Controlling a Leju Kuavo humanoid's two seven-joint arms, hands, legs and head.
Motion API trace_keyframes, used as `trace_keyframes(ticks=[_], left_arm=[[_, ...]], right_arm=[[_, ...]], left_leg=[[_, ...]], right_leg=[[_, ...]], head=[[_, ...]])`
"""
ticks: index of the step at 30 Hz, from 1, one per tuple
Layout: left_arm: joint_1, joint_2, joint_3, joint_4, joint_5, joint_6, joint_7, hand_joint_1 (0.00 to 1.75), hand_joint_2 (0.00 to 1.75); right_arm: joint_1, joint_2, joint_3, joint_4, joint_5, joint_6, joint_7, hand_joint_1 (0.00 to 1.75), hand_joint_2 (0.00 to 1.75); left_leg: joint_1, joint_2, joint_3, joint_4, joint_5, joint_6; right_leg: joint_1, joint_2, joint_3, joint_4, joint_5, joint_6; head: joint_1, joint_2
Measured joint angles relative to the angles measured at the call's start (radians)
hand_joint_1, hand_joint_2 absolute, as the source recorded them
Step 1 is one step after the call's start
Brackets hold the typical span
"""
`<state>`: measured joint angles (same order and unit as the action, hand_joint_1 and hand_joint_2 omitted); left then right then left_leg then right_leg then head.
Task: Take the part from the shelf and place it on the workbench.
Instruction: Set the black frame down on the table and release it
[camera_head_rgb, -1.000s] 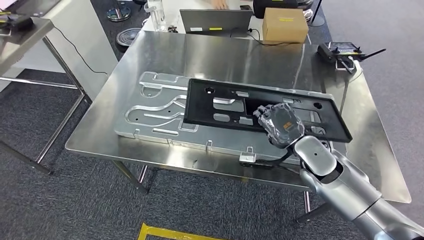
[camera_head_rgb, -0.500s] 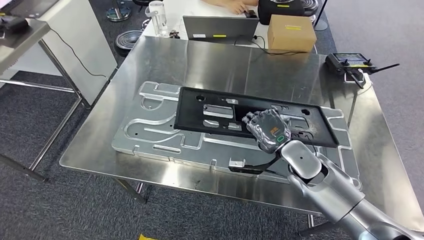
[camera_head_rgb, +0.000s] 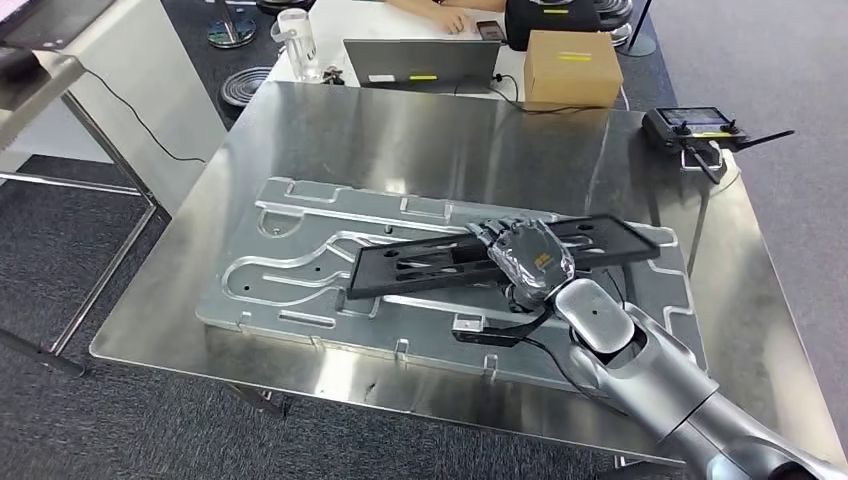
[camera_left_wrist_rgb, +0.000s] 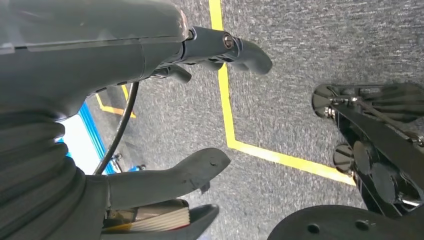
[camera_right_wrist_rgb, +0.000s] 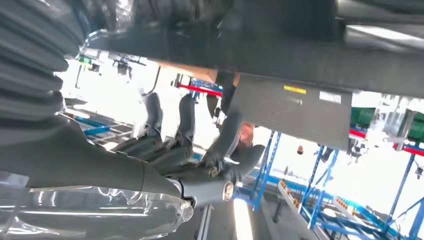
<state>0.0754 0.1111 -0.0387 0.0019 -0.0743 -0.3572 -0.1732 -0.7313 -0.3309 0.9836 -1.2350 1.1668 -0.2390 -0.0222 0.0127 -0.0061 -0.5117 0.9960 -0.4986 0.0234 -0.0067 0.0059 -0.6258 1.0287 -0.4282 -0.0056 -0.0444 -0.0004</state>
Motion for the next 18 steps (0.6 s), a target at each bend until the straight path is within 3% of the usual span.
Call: trace_keyframes(ticks=[6,13,18], left_arm=[[-0.002,0.0,0.0,0.0,-0.001,0.0,0.0,0.0,0.0],[-0.002,0.0,0.0,0.0,-0.004,0.0,0.0,0.0,0.0],[-0.003,0.0,0.0,0.0,-0.011,0.0,0.0,0.0,0.0]], right_arm=[[0.0,0.019,0.003,0.018,-0.004,-0.001,-0.002,0.0,0.0],[0.0,0.025,0.005,0.034,-0.005,-0.001,-0.005,0.0,0.0],[0.0,0.03,0.006,0.04,-0.02,-0.016,-0.019,0.0,0.0]], left_leg=[[0.001,0.0,0.008,-0.014,-0.001,-0.003],[0.003,0.0,0.009,-0.018,-0.001,-0.024],[0.003,0.0,0.01,-0.017,-0.001,-0.03]], right_leg=[[0.003,0.0,0.002,0.001,-0.008,-0.013],[0.004,-0.001,0.002,0.002,-0.009,-0.014],[0.003,-0.001,0.004,0.002,-0.009,-0.014]], head=[[0.0,0.0],[0.0,0.0],[0.0,0.0]])
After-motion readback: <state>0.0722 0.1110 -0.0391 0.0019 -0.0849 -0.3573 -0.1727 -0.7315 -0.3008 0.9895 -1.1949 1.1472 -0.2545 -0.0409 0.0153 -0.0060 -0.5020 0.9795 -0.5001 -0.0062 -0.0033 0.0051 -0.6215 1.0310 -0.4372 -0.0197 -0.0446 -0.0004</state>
